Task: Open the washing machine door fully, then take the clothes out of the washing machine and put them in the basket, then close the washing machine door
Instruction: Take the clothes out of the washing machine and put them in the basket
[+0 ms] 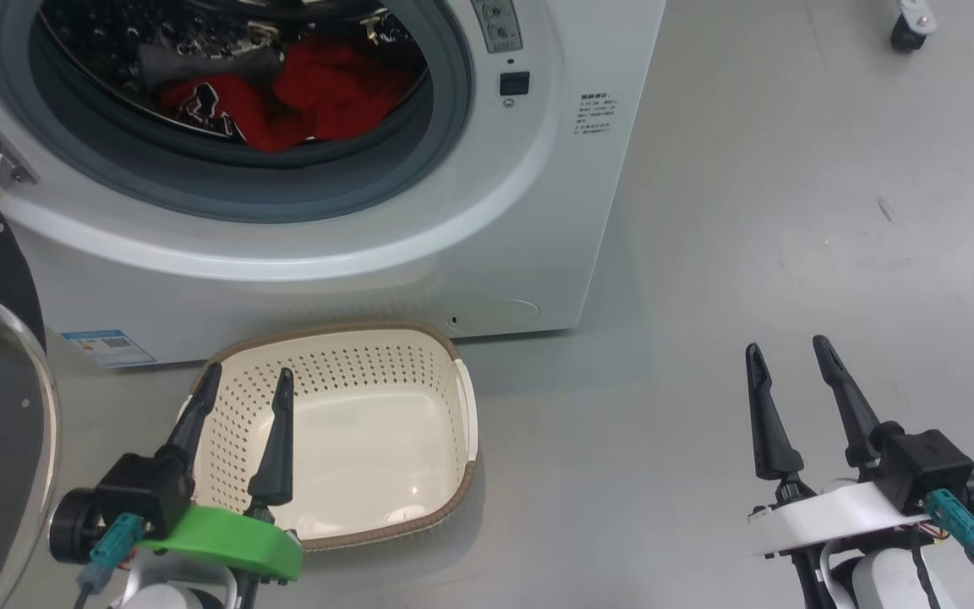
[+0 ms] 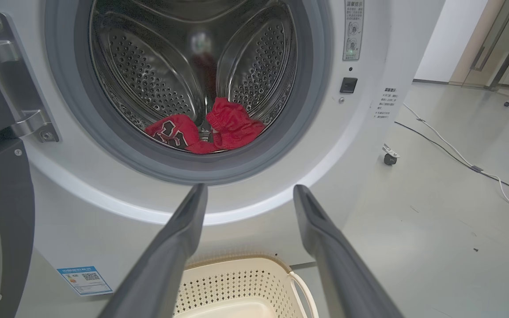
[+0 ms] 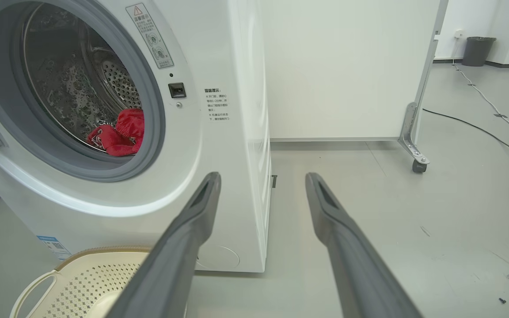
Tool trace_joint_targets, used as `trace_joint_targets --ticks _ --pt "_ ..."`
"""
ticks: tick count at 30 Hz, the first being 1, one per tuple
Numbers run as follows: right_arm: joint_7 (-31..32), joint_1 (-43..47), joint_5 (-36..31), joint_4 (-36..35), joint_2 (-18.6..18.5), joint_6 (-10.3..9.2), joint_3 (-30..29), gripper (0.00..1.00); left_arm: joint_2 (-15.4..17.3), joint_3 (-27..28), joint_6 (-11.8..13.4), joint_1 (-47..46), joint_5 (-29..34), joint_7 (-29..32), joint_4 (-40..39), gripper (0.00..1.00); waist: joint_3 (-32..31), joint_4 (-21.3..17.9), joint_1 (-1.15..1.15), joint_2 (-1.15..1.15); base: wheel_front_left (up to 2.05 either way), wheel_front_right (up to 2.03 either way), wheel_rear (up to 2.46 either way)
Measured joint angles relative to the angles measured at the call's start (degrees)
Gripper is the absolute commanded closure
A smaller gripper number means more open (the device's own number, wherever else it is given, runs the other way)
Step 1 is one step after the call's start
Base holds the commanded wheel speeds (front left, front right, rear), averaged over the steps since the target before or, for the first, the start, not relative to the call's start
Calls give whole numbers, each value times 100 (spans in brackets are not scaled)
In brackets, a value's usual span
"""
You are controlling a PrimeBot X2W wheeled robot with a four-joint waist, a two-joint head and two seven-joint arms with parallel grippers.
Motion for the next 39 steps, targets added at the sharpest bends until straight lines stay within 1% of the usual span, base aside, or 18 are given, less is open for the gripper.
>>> trace_joint_targets --ticks 3,5,9,16,19,26,28,33,39 --pt "0 -124 -9 -111 -1 0 -7 0 26 42 -7 -182 -13 26 3 0 193 -16 0 0 0 0 0" --pt "0 -215 -35 -171 -1 0 -13 0 37 41 -79 -353 -56 142 43 0 332 -29 0 0 0 0 0" --pt "0 -363 -41 -260 -2 1 -5 0 37 57 -126 -783 -135 276 189 0 626 -56 0 0 0 0 0" --pt "0 -622 -38 -352 -7 2 156 0 34 141 -269 -1663 -468 698 501 0 1170 -121 0 0 0 0 0" --pt "0 -767 -24 -380 -9 2 243 0 84 169 -334 -2032 -572 977 667 0 1402 -164 0 0 0 0 0" --pt "0 -1074 126 -413 -14 -1 423 0 415 303 -422 -2880 -775 1486 946 0 1887 -336 0 0 0 0 0" --pt "0 -1147 176 -415 -18 -8 463 0 516 361 -423 -3117 -779 1583 973 0 1999 -406 0 0 0 0 0" --pt "0 -1268 361 -427 -20 -96 547 0 748 450 -472 -3712 -789 1789 1067 0 2249 -598 0 0 0 0 0" --pt "0 -1423 523 -427 -20 -115 680 0 987 522 -506 -4316 -791 1968 1207 0 2498 -829 1 0 0 0 0"
